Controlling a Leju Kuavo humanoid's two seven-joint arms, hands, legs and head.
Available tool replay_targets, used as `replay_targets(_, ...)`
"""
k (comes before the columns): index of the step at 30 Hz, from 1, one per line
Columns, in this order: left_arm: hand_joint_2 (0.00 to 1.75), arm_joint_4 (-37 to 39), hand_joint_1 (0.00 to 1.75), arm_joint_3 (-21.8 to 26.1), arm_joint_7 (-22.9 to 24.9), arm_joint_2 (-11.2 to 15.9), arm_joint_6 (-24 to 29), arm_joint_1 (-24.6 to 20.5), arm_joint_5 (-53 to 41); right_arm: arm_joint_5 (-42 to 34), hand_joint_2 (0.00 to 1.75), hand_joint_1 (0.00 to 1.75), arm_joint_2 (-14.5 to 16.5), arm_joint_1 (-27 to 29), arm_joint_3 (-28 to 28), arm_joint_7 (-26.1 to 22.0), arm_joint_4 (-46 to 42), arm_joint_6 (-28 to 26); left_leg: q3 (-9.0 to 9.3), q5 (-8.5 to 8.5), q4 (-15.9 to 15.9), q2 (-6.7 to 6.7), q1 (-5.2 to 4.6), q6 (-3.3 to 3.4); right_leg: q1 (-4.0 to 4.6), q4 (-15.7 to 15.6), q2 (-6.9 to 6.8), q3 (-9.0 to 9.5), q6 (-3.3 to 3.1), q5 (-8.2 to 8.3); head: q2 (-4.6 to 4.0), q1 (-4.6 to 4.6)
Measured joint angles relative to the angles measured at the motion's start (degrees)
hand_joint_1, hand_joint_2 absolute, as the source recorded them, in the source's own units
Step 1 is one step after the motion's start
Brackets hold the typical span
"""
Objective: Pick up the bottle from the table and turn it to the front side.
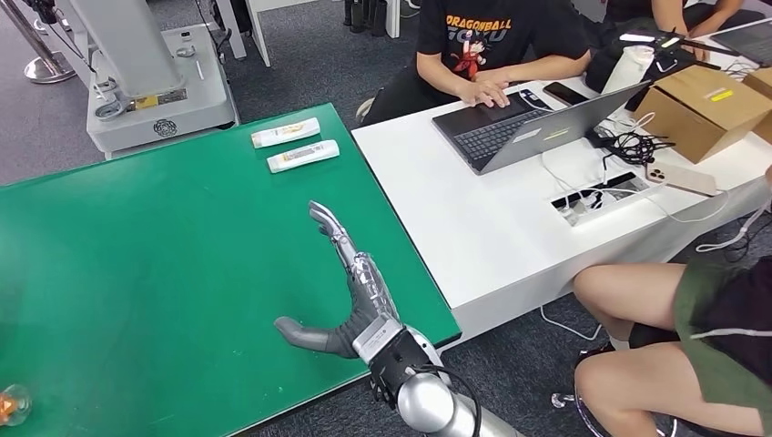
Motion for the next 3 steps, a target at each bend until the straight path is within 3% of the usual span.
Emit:
replay_targets(2,1.75,-0.15,0.0,5.84,-3.61,-6.2,9.59,5.52,0.44,-0.02,1.75,0.0,0.22,-0.12,-0.05,-0.11,-0.04,-0.45,0.04,0.01,-0.02,-0.1,-0.08,0.01,-0.1,0.01,-0.12,0.11,0.01,0.0,0.0,0.0)
replay_targets(3,1.75,-0.14,0.0,7.33,-4.22,-8.03,11.89,6.87,0.19,0.01,1.75,0.0,0.3,-0.16,-0.05,-0.13,-0.03,-0.62,0.04,0.01,-0.03,-0.13,-0.08,0.01,-0.11,0.02,-0.15,0.14,0.01,0.0,0.0,0.0)
